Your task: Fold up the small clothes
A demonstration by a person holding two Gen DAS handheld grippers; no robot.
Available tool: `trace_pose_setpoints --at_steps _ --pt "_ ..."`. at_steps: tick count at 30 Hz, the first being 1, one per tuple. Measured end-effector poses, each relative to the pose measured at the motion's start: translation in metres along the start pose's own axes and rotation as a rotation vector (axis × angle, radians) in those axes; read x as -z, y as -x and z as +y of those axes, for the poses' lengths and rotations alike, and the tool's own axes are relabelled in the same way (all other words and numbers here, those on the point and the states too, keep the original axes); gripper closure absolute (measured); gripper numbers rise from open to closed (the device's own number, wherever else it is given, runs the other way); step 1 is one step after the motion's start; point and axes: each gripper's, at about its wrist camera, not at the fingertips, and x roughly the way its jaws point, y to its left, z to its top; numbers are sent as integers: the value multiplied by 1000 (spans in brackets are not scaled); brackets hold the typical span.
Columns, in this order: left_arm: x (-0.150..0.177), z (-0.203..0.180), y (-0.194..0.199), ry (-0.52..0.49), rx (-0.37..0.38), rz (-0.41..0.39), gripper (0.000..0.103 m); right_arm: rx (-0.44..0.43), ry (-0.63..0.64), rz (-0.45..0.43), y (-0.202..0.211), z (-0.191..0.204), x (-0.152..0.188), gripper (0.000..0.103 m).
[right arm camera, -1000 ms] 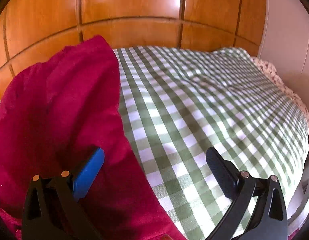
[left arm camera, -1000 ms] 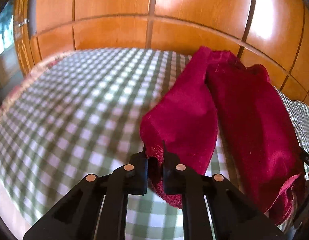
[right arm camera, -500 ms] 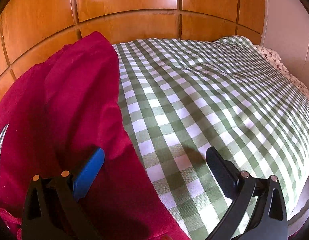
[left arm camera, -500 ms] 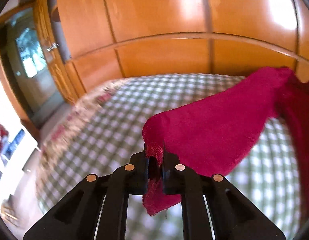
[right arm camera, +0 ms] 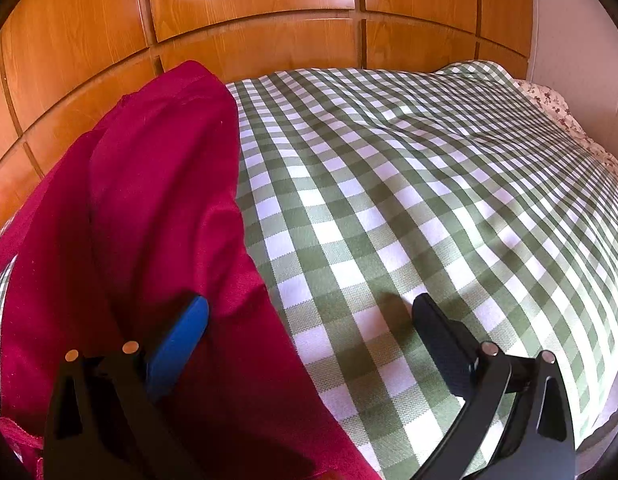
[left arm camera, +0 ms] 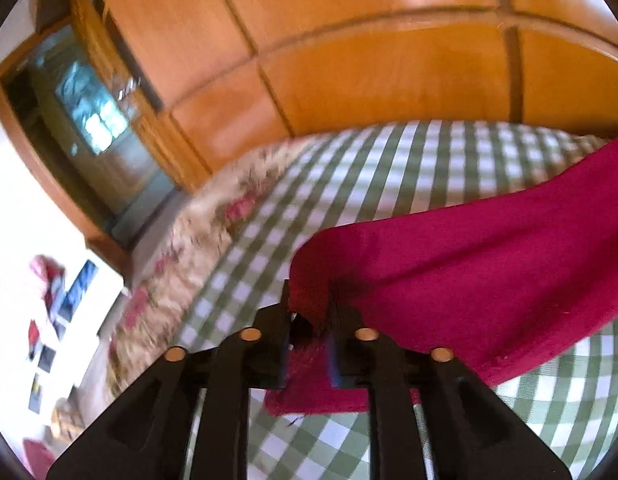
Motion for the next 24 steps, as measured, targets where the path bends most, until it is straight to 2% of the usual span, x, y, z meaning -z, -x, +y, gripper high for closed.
trace_pose_setpoints --at_steps 1,2,3,4,5,7,9,10,13,17,18,19,21,24 --pt "3 3 0 34 -4 13 61 0 0 0 0 0 0 2" --pt "7 5 1 69 3 16 51 -1 0 1 0 0 0 2" --pt "14 11 9 122 33 3 31 0 0 0 0 0 0 2" --pt "19 15 15 161 59 -18 26 0 0 0 0 0 0 2" --pt "25 18 23 203 88 -43 26 1 0 0 0 0 0 2" --pt "41 17 43 267 197 -70 26 1 1 2 0 0 0 2" --pt "54 6 58 299 283 -65 23 3 2 8 0 1 0 2" --pt "64 -4 68 307 363 -57 23 5 4 13 -2 1 -1 2" --pt "90 -37 95 293 532 -30 23 -3 2 48 -5 0 -4 2" --pt "117 -93 128 226 765 15 23 -40 40 137 -8 -3 -12 2" --pt "121 -104 135 200 797 12 22 -67 21 147 -5 -9 -14 2" --pt "127 -117 144 161 823 -2 16 -95 -7 145 0 -15 -15 2" --pt "137 -134 152 97 829 -43 14 -153 -52 126 12 -27 -14 2" --pt "142 -140 149 81 840 -24 14 -184 -58 126 27 -40 -10 13"
